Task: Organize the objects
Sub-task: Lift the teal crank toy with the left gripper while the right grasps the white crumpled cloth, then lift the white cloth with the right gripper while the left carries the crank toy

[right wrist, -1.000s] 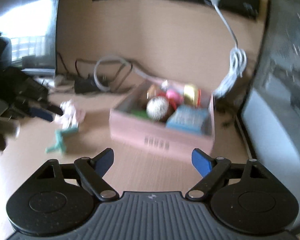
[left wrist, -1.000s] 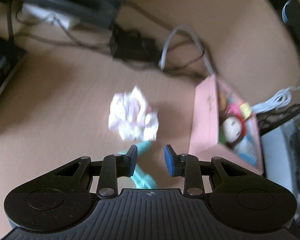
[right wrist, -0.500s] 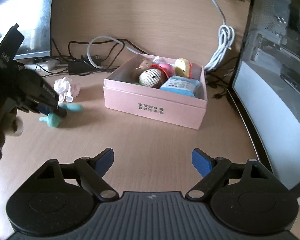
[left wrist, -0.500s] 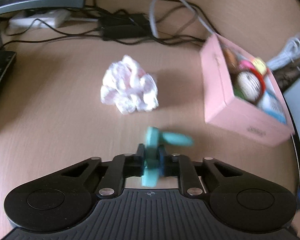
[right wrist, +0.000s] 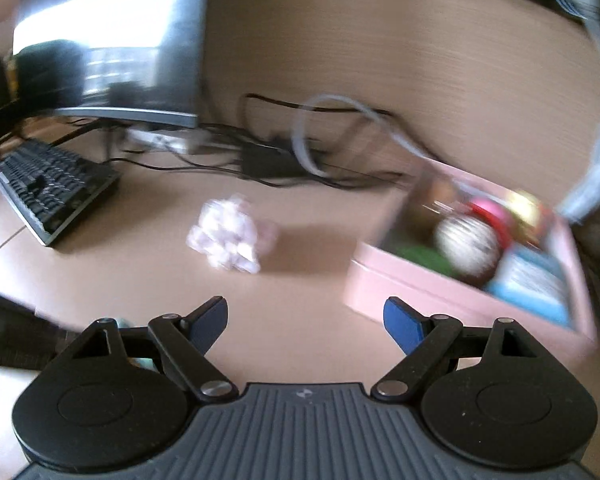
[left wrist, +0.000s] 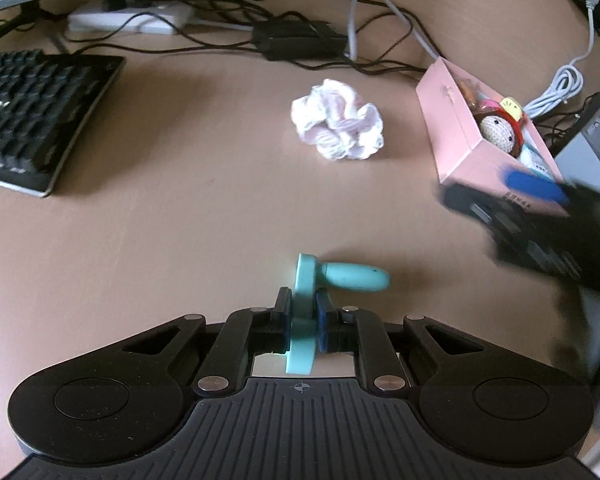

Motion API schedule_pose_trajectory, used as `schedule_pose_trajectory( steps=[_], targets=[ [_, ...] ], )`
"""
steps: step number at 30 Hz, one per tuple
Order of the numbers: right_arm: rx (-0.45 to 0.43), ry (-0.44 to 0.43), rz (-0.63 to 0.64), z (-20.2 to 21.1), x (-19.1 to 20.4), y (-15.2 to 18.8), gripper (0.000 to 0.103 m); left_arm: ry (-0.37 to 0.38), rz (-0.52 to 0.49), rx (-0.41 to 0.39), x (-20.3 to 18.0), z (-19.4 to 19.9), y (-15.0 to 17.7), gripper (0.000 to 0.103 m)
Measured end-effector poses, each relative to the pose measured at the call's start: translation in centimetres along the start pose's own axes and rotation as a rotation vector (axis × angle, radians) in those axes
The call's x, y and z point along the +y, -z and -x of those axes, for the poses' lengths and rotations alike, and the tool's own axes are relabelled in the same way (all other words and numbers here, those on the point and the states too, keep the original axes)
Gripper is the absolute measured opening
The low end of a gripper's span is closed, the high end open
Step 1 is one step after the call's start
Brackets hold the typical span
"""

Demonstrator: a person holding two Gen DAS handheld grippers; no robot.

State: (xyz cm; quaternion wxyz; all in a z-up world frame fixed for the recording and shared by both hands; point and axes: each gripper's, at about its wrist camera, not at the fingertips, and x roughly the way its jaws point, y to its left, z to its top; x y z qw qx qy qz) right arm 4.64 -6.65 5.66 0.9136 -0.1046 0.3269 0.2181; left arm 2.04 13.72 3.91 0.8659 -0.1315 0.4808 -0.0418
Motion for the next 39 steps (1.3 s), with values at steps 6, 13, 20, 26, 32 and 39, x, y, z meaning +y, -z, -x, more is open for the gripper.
schedule_pose_trajectory(
  steps=[6, 13, 20, 26, 32, 39],
  targets=[
    [0.059, -0.06, -0.008, -7.4, 3.2, -3.3, 0.086, 0.011, 0.002, 0.002, 1.4, 0.9, 0.8, 0.015],
    [0.152, -0.079, -0.005, -10.6, 4.2, -3.8, 0.04, 0.033, 0.012, 0.006, 2.0, 1.0, 0.7, 0.015],
    [0.133, -0.088, -0.043, -5.6, 1.6, -2.1, 0.019, 0.048, 0.01, 0.0, 1.1, 0.3, 0.1, 0.015],
    [0.129, -0.02, -0.059, -0.1, -1.2, 1.6, 0.019, 0.05, -0.039, -0.018, -0.4, -0.3, -0.1, 0.015],
    [0.161, 0.059, -0.049, 4.2, -2.8, 6.6, 0.019, 0.033, -0.09, -0.019, -1.9, -0.8, -0.4, 0.015],
    [0.198, 0.075, -0.042, 6.5, -2.5, 10.0, 0.02, 0.056, -0.129, -0.005, -3.9, -1.3, 0.0, 0.015]
  ],
)
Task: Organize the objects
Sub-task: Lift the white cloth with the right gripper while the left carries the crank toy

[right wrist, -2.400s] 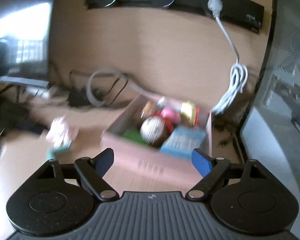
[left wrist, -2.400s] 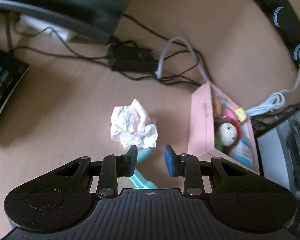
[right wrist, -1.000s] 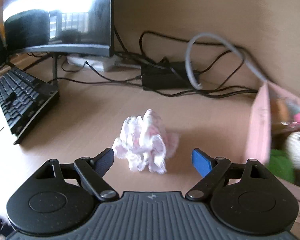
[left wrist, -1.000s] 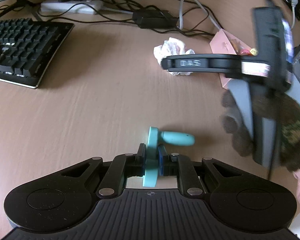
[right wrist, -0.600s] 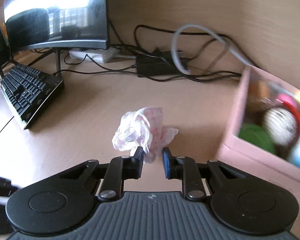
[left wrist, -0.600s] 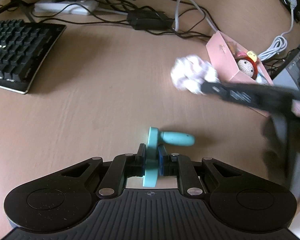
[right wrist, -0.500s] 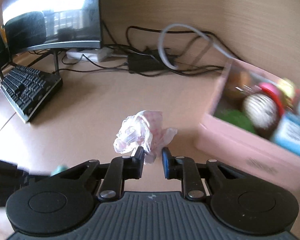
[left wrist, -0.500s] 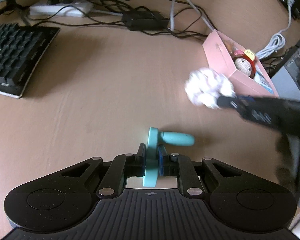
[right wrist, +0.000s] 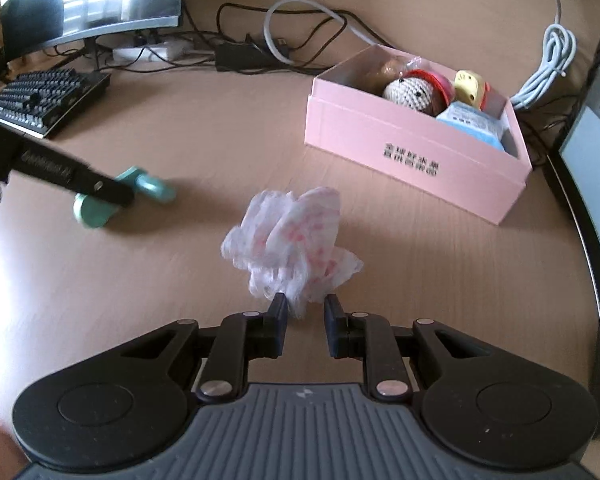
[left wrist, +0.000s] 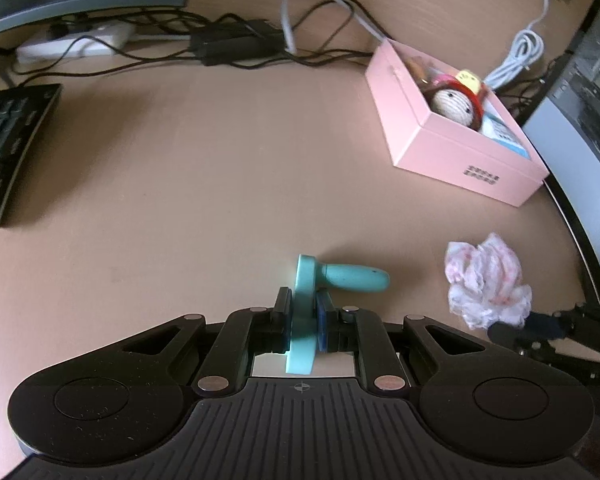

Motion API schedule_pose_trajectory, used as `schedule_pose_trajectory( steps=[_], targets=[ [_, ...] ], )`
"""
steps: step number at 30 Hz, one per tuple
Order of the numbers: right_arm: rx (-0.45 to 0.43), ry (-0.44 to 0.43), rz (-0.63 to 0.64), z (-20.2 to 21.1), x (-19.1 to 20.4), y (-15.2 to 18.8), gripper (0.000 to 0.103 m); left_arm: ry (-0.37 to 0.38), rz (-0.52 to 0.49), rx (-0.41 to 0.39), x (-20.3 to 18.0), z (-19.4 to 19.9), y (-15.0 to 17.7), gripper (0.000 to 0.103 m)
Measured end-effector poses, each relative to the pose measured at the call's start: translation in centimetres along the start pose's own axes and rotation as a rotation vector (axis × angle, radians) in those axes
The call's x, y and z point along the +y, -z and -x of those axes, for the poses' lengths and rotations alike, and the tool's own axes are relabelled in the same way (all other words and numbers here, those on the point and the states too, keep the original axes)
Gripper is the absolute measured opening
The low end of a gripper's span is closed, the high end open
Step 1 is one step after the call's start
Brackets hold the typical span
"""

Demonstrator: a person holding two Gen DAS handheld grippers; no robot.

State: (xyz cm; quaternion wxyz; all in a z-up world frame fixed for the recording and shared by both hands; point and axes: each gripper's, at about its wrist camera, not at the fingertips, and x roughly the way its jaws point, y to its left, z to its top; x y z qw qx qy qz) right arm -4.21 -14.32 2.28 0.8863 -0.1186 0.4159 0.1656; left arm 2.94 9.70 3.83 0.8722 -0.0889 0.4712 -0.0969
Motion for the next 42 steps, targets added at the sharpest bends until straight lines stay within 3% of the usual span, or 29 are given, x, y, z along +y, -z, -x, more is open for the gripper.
schedule_pose_trajectory(
  steps=[5, 9, 14, 19, 23, 27, 30, 34, 35, 37, 42],
  targets=[
    [-0.02, 0.075, 0.043, 1.0, 0.0, 1.0, 0.049, 0.006, -0.016, 0.006, -0.8, -0.4, -0.2, 0.015],
    [-0.031, 0.194, 0.052, 1.4, -1.5, 1.3, 0.052, 0.007, -0.013, 0.006, -0.9, -0.4, -0.2, 0.015],
    [-0.083, 0.092, -0.11, 3.3, -3.1, 0.1, 0.066, 0.006, -0.008, 0.004, -0.9, -0.4, -0.2, 0.015],
    [-0.13, 0.009, -0.108, 3.2, -0.8, -1.9, 0.067, 0.013, -0.003, 0.004, -0.7, -0.1, 0.0, 0.015],
    [-0.093, 0.005, -0.072, 1.1, 0.9, -2.9, 0.067, 0.018, 0.001, 0.008, -0.6, 0.1, 0.2, 0.015],
    [-0.041, 0.117, 0.028, -0.4, 0.8, -1.6, 0.067, 0.026, 0.018, 0.01, -0.2, 0.3, 0.4, 0.015],
    [-0.023, 0.19, 0.027, -0.1, -0.5, -0.5, 0.067, 0.028, 0.025, 0.011, -0.2, 0.5, 0.7, 0.015],
    [-0.042, 0.08, -0.078, 1.4, -2.5, -0.4, 0.068, 0.027, 0.026, 0.009, -0.2, 0.5, 0.7, 0.015],
    [-0.053, 0.062, -0.09, 1.5, -2.6, -0.7, 0.072, 0.027, 0.026, 0.008, -0.2, 0.5, 0.7, 0.015],
    [-0.078, 0.043, -0.114, 1.5, -2.4, -1.5, 0.077, 0.025, 0.024, 0.008, -0.3, 0.5, 0.7, 0.015],
    [-0.09, 0.027, -0.15, -0.9, -1.8, -3.8, 0.077, 0.022, 0.01, 0.001, -0.2, 0.6, 0.9, 0.015]
  ],
)
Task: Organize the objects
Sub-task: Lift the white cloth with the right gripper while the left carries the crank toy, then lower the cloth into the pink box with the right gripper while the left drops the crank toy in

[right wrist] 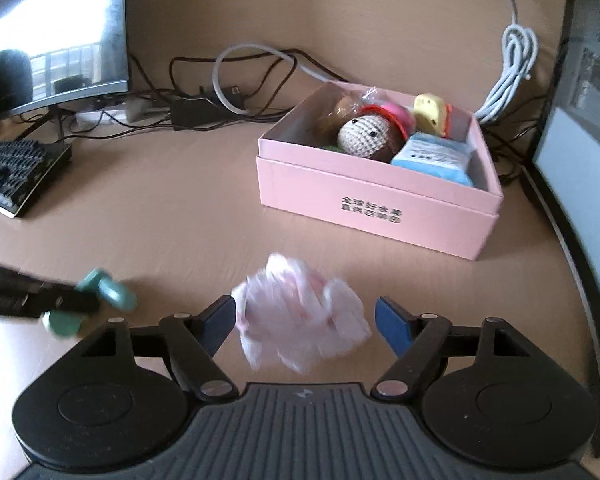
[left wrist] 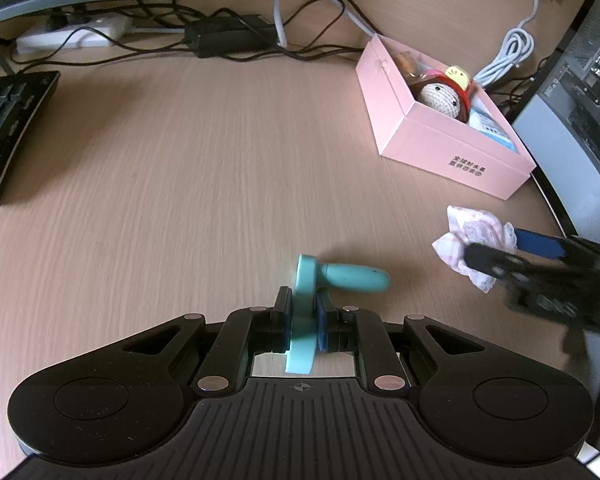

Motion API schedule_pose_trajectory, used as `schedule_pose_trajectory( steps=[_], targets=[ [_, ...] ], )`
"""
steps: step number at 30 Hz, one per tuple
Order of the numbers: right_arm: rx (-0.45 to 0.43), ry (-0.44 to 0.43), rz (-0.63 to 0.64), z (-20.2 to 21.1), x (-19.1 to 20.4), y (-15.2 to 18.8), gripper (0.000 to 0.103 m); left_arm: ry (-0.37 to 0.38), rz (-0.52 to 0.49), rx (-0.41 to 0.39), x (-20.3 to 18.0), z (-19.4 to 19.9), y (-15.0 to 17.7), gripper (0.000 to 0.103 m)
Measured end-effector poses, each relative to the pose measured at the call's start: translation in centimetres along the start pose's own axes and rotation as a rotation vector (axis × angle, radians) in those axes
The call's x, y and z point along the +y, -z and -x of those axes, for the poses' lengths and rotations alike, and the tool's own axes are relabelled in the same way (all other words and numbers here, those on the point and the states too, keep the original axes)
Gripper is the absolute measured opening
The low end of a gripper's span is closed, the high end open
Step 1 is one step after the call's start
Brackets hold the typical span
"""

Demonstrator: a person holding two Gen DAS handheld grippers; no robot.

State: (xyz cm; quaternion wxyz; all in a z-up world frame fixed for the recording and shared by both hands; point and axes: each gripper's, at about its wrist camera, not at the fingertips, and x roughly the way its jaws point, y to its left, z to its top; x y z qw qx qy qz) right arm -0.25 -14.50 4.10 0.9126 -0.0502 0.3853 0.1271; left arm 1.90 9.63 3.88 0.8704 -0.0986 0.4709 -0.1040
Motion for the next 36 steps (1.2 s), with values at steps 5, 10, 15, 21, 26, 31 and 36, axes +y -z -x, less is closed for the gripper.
schedule_pose_trajectory(
  steps=[5, 10, 15, 21, 26, 31, 36],
  targets=[
    [0.065, -0.012, -0.023, -2.6, 0.4, -0.7, 0.037, -0.019, -0.041, 0.003, -0.7, -0.1, -0.1, 0.015],
    [0.017, -0.022, 0.005, -0.5, 1.0, -1.1, 0.028, -0.016, -0.045, -0.005, -0.9, -0.6, -0.3, 0.015],
    [-0.042, -0.019, 0.011, 3.2, 0.2, -1.1, 0.028, 0.018, -0.034, -0.016, -1.0, -0.8, -0.6, 0.014],
    [-0.07, 0.031, -0.014, 6.6, -2.1, -0.2, 0.028, 0.127, -0.039, -0.053, -2.4, 0.4, -2.4, 0.014],
    [-0.074, 0.057, -0.072, 7.9, -4.2, 0.8, 0.028, 0.219, -0.062, -0.136, -5.0, 2.4, -7.6, 0.014],
    [-0.093, 0.058, -0.124, 8.9, -5.7, 1.3, 0.028, 0.249, -0.131, -0.224, -9.0, 3.0, -13.9, 0.014],
    [-0.107, 0.058, -0.162, 9.8, -6.8, 1.9, 0.028, 0.264, -0.19, -0.216, -12.3, -1.2, -18.1, 0.015]
  ],
)
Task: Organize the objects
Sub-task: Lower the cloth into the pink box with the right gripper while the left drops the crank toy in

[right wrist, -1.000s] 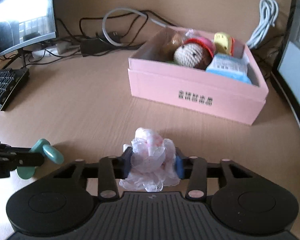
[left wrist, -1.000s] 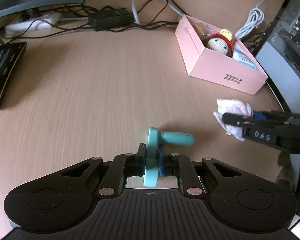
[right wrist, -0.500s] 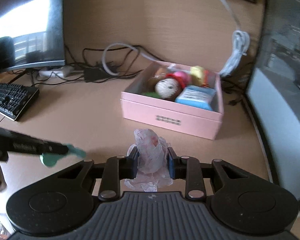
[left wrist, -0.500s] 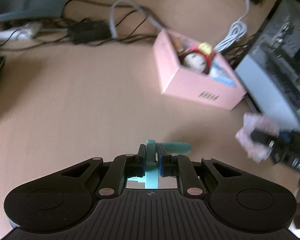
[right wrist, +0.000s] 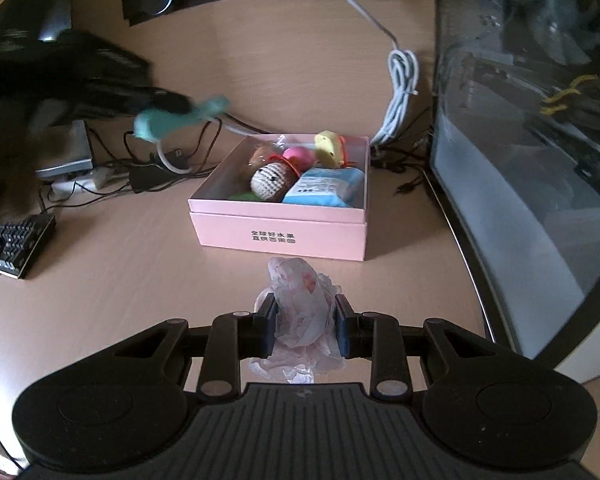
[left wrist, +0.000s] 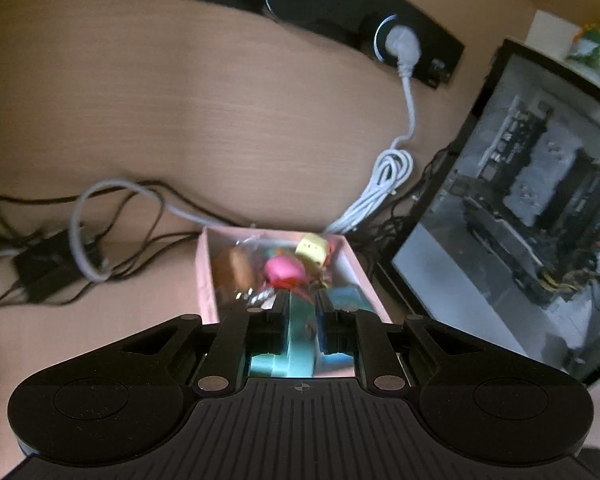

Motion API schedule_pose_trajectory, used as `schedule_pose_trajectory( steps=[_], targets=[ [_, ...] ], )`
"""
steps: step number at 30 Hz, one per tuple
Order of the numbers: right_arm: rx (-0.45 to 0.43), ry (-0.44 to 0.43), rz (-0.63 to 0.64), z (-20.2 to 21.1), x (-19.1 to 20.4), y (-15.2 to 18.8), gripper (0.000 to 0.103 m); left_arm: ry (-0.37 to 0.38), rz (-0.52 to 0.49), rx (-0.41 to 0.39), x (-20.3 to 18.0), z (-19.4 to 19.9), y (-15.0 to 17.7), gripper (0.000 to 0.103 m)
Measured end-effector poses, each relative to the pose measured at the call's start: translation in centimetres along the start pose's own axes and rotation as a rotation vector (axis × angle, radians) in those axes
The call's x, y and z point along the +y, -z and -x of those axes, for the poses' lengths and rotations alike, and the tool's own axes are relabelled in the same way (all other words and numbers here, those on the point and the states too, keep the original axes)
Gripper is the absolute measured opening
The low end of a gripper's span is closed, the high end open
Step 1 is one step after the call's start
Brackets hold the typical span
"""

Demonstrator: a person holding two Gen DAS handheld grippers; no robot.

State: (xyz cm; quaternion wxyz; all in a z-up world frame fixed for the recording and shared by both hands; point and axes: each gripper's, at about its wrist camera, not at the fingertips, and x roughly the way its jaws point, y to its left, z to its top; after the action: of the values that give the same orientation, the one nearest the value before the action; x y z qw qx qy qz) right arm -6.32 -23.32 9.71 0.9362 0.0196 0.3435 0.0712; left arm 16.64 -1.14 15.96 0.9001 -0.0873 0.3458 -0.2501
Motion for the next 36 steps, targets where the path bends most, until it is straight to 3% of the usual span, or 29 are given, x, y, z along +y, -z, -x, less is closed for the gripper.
schedule_pose_trajectory(
  steps=[3, 9, 16, 21, 27, 30, 34, 36],
  targets=[
    [0.008, 0.005, -0.007, 0.0, -0.5, 0.2, 0.028, -0.005, 0.025, 0.0, 0.2, -2.3, -0.2, 0.017],
    [-0.002, 0.005, -0.028, -0.2, -2.3, -1.5, 0.028, -0.018, 0.143, -0.031, 1.8, -2.5, 1.1, 0.017],
    [-0.026, -0.082, -0.086, -3.4, -4.5, -8.9, 0.028, -0.023, 0.193, 0.025, 3.1, -0.5, 5.3, 0.017],
    [-0.008, -0.098, -0.157, -10.4, -4.9, -15.1, 0.028, 0.008, 0.246, 0.074, 3.1, 0.9, 8.9, 0.017],
    [0.117, 0.002, -0.154, -22.3, -3.4, -17.6, 0.028, 0.013, 0.125, 0.111, 1.0, 2.6, 10.1, 0.017],
    [0.19, 0.036, -0.111, -25.3, -3.0, -16.9, 0.03, 0.014, 0.061, 0.089, 0.2, 2.9, 9.4, 0.017],
    [0.184, -0.002, -0.142, -24.4, -4.1, -16.6, 0.055, 0.027, 0.013, 0.077, -0.5, 1.3, 7.8, 0.017],
    [0.127, -0.04, -0.181, -21.7, -5.1, -16.8, 0.058, 0.034, -0.016, 0.07, -1.2, 0.2, 7.1, 0.017]
  ],
)
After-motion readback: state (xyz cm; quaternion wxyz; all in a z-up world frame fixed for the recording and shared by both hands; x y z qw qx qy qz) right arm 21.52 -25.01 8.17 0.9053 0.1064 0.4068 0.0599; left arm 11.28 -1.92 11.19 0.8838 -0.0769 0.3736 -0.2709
